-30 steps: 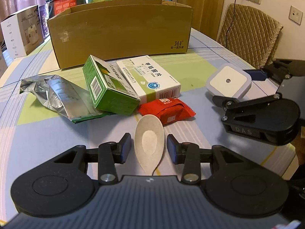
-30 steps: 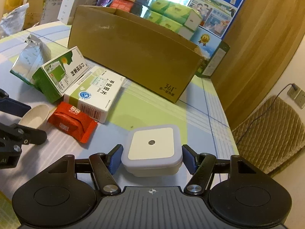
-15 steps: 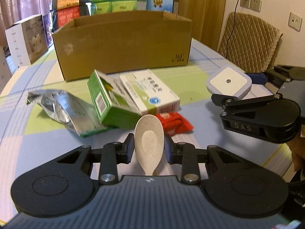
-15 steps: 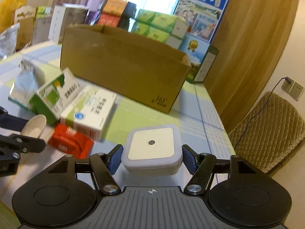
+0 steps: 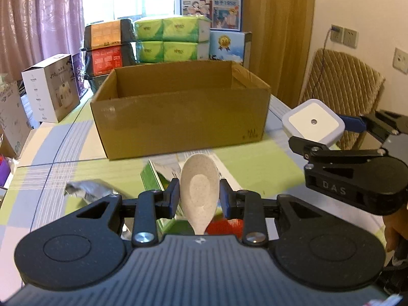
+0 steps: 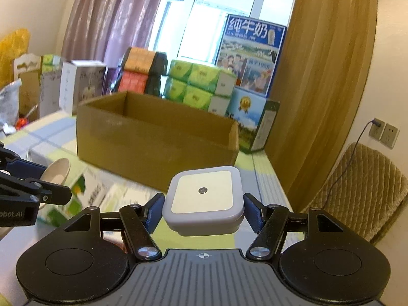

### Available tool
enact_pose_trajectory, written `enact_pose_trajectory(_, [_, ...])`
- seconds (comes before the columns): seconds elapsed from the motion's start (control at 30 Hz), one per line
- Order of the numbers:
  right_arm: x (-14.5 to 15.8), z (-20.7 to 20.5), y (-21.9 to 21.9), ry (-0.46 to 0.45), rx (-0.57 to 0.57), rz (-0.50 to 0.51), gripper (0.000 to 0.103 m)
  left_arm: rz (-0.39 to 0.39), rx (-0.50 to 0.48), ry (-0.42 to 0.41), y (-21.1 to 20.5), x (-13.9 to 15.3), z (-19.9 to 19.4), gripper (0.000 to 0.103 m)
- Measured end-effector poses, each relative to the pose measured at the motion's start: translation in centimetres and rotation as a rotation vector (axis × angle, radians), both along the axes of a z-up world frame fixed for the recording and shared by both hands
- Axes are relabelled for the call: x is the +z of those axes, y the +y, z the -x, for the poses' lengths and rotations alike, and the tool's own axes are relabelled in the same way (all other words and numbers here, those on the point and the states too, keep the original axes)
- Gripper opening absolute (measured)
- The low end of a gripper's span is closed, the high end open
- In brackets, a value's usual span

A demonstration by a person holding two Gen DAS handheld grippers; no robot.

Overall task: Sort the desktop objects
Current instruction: 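Carry the spoon in the left tool and night light in the right tool over the cardboard box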

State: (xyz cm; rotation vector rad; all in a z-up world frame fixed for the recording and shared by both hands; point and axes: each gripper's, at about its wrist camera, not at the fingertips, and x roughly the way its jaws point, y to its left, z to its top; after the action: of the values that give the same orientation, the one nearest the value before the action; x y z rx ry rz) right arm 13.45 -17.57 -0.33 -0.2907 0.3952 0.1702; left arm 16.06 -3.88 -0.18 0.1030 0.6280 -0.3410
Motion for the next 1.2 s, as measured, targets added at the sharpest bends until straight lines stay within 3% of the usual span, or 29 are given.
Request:
enact_pose_trajectory(0.13, [1.7, -1.3, -0.1, -0.003, 0.005, -0.044, 0.063, 0.033, 0.012, 0.004, 0.2, 1.8, -2.2, 0.027])
enact_pose_trajectory(0.43, [5.0, -5.8, 0.4, -0.032, 0.020, -0.127, 0.063, 0.067, 0.042, -0.072, 0.7, 6.1, -8.6, 0.027])
enact_pose_trajectory(0.97, [5.7, -15.2, 2.2, -0.036, 0.004, -0.194, 0.063, 0.193, 0.096, -0.071, 3.7, 7.7, -19.1, 0.027])
enact_pose_trajectory(1.2, [5.1, -18.7, 2.8, -0.027, -0.007, -0.207, 0.063, 0.181, 0.084, -0.067, 2.9, 7.3, -22.6, 0.027])
